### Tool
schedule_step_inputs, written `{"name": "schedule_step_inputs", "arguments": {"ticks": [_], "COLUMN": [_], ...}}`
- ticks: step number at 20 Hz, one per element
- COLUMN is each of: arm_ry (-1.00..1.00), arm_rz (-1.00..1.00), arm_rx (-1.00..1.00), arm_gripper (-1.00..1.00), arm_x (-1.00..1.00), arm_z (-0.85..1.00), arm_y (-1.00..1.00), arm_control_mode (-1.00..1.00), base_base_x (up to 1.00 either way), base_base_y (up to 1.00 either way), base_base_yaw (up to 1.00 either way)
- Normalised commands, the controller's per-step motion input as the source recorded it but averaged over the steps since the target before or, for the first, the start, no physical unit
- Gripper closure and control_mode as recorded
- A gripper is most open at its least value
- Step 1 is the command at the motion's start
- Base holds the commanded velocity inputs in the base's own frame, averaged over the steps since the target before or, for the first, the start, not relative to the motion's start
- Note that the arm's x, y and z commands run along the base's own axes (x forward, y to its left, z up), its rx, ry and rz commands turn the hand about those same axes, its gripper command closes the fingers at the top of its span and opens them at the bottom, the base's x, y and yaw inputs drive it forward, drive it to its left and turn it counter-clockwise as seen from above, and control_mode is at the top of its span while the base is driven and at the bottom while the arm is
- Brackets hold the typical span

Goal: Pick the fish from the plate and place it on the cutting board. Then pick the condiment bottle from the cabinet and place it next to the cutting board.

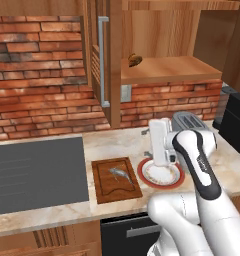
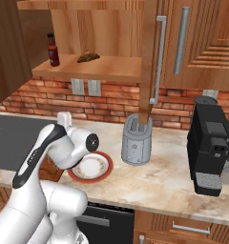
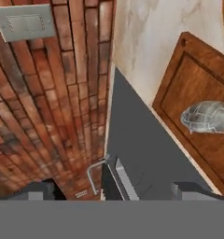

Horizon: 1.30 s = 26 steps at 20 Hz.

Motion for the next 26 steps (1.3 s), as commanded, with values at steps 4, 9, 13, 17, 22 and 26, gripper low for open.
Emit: {"name": "schedule_step_inputs", "arguments": {"ticks": [4,9,13,17,22,26], "arm_ry": [0.17,0.21,0.25,0.23,0.15,0.14], "arm_rz": [-0.07,-0.07,-0.08,-0.07,-0.05,-0.04], "arm_rx": [0.25,0.25,0.24,0.22,0.18,0.16], "arm_gripper": [-1.00,-1.00,-1.00,-1.00,-1.00,-1.00], "arm_x": [0.28,0.30,0.27,0.21,0.13,0.10], "arm_z": [0.00,0.00,0.00,0.00,0.00,0.00], "arm_y": [0.00,0.00,0.00,0.00,0.00,0.00], "arm_control_mode": [-1.00,-1.00,-1.00,-1.00,-1.00,-1.00], "base_base_x": [0.00,0.00,0.00,0.00,0.00,0.00], "base_base_y": [0.00,0.00,0.00,0.00,0.00,0.00], "base_base_yaw": [0.00,0.00,0.00,0.00,0.00,0.00]}}
